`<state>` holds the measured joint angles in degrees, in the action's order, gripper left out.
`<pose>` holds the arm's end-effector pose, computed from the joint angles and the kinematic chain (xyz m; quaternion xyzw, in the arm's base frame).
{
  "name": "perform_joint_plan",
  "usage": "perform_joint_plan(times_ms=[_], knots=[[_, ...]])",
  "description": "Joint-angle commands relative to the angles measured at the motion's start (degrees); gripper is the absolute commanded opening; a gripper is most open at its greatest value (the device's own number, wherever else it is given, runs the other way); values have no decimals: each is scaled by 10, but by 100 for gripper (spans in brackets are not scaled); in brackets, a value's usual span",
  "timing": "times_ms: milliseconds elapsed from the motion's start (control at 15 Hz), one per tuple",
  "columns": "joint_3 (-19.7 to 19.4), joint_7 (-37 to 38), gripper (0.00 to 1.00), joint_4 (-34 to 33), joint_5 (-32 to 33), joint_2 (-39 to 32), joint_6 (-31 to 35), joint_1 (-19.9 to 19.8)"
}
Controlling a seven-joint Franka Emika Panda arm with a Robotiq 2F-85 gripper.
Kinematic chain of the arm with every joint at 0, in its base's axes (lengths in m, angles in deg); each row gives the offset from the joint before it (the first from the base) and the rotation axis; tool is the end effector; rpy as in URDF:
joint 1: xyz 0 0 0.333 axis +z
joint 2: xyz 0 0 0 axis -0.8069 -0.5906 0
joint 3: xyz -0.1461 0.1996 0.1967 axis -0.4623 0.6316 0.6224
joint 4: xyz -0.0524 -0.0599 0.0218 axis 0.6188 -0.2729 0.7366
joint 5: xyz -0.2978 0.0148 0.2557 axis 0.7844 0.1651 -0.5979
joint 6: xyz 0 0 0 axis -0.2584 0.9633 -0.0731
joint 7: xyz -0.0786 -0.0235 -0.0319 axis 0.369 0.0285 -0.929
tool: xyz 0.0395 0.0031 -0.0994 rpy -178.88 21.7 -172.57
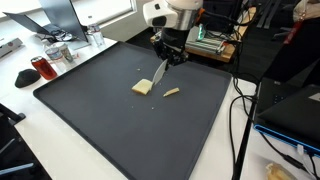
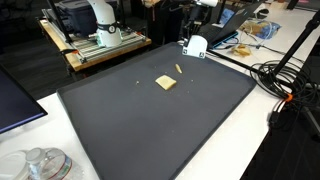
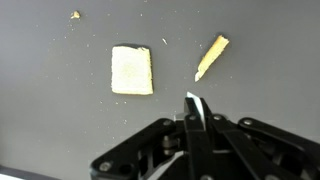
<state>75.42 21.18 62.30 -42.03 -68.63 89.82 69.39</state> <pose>0.5580 0.1938 0.3083 0.9894 0.0210 -0.0131 0.1431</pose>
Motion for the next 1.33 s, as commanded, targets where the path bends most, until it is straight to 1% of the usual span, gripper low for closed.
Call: perform_joint_plan(times_ms=[0,333,600,800,1000,1267], knots=[[-6,66,1,-56,57,-41,-48,41],[-4,119,1,-104,101,-86,-99,83],[-3,135,1,-129,105,-114,-119,98],[2,109,1,-134,78,-117,-119,87],[2,81,1,-121,54,-104,-105,64],[6,-11,1,-102,-13,-82,-80,16]])
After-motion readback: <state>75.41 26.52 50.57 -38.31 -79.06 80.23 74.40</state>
